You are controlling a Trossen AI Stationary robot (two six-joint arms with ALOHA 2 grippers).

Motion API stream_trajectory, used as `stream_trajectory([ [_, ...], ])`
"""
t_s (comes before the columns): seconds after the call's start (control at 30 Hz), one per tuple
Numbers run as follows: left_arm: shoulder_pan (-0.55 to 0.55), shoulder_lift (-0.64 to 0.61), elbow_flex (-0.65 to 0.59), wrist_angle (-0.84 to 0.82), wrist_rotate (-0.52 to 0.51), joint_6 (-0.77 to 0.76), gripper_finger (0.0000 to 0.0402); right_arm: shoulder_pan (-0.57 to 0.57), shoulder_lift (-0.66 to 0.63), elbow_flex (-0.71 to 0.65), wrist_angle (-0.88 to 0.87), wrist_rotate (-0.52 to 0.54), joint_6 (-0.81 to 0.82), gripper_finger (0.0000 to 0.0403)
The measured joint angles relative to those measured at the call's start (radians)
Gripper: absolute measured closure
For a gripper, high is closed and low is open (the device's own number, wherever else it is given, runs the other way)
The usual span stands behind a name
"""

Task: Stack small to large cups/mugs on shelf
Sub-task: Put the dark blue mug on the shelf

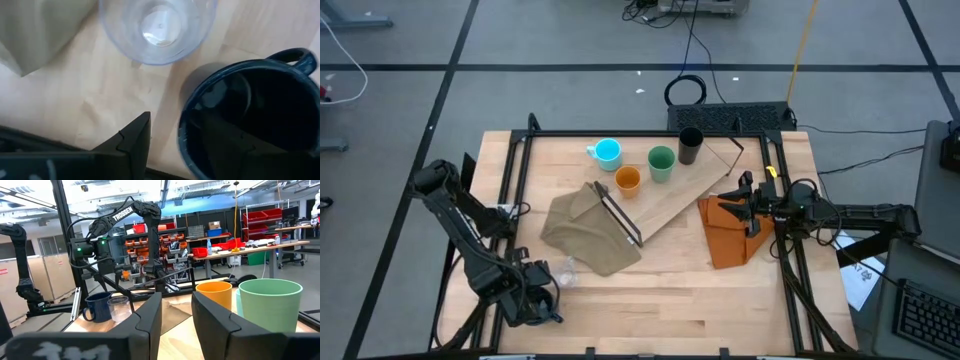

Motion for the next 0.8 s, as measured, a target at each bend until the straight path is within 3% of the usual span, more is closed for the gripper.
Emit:
stream_trajectory([
  [0.7,0.011,0.000,-0.119,0.145,0.092,-0.070,0.0232,0.000,0.000,0.000,0.000,0.000,-0.004,0.0307],
  [0.8,0.014,0.000,-0.118,0.145,0.098,-0.059,0.0247,0.000,0.000,0.000,0.000,0.000,-0.004,0.0307],
])
